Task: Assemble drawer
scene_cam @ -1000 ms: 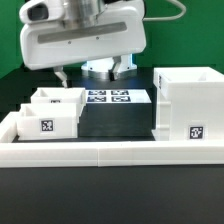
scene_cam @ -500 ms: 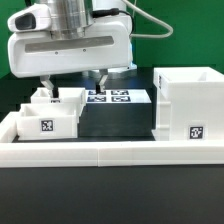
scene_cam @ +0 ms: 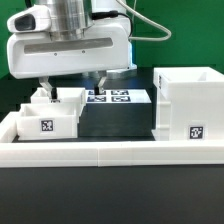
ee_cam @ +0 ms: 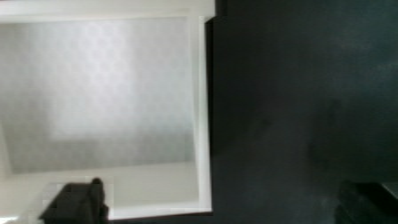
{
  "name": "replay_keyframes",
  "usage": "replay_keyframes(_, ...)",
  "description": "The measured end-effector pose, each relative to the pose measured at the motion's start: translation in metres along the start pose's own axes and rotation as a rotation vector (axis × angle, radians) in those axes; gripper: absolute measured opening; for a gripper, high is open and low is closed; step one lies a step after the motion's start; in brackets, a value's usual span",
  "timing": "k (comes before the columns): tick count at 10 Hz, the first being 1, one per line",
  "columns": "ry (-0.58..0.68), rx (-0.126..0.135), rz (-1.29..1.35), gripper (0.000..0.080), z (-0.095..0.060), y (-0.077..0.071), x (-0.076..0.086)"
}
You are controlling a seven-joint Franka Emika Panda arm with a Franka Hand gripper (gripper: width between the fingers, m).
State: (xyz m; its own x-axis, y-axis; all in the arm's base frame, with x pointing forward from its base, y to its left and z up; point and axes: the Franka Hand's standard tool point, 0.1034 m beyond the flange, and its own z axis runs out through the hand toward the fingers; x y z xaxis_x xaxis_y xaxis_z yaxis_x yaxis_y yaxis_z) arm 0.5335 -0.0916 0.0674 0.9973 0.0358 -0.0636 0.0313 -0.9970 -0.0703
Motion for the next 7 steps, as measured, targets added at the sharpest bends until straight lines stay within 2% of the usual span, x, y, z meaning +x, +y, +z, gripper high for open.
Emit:
replay_keyframes(1, -0.001, -0.004, -0.008, 0.0649, 0.003, -0.002, -0.002)
replay_keyframes(3, 0.021, -0.03, -0.005, 0.0649, 0.02, 0.003, -0.019)
replay_keyframes(7, 0.049, -0.076, -0.019, 0.0649, 0.047, 0.012, -0.036)
